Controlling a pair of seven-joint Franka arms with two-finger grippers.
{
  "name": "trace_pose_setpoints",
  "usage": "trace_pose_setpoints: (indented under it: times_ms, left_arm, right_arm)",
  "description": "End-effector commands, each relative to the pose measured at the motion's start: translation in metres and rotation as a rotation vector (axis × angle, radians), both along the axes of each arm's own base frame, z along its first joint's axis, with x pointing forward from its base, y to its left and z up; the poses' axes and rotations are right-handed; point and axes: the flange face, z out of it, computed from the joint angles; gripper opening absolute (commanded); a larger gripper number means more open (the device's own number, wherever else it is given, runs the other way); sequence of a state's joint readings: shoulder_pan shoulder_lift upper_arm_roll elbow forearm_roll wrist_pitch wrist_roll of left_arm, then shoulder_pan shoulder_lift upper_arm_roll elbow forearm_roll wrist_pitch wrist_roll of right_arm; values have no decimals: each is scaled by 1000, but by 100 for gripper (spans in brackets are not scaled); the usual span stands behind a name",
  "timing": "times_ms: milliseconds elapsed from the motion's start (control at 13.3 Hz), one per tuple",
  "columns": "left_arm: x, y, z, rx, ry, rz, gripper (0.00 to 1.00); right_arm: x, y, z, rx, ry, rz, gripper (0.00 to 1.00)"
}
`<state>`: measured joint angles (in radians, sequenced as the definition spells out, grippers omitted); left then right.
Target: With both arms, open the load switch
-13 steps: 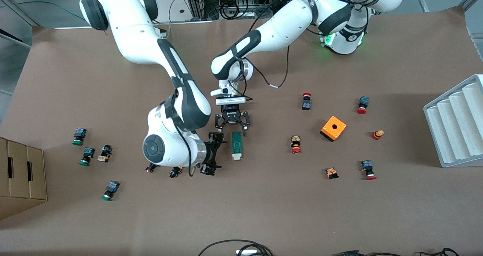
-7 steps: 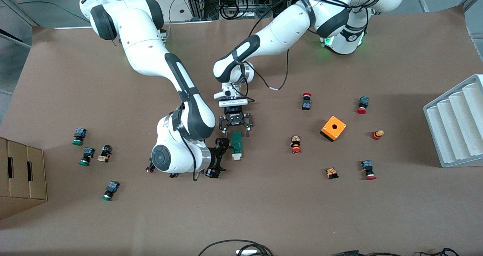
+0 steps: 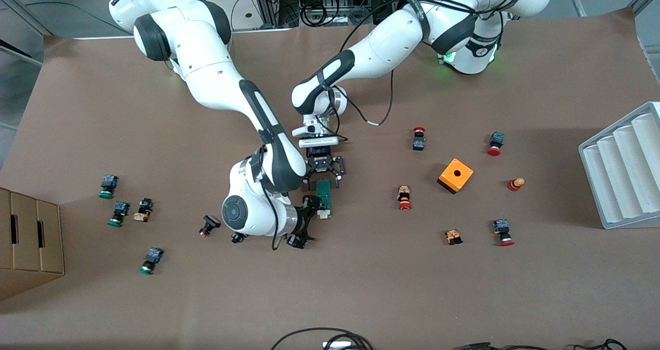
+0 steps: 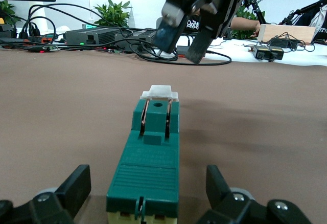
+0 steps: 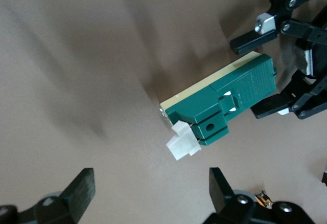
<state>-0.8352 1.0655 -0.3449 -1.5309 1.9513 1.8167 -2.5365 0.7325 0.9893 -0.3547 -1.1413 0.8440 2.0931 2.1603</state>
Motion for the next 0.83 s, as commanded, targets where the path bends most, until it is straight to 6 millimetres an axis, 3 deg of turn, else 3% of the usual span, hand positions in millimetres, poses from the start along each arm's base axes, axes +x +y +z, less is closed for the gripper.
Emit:
trace_pose_setpoints:
  times_ms: [0, 226, 376, 677, 753]
  left_arm:
    - [6, -8, 3, -8, -29, 0, 98]
    - [5, -8, 2, -7, -26, 0, 99]
    - [2, -7, 1, -11, -25, 5, 99]
    - [-12, -13, 1, -15, -20, 11, 99]
    - [-14, -14, 1, -15, -20, 11, 99]
  right_arm:
    - [2, 13, -6, 13, -11, -18, 98]
    - [-3, 21, -7, 15, -8, -10, 94]
    - [-12, 33, -11, 26, 10, 3, 86]
    - [-15, 36, -14, 26, 17, 7, 82]
    - [-16, 36, -15, 25, 22, 10, 76]
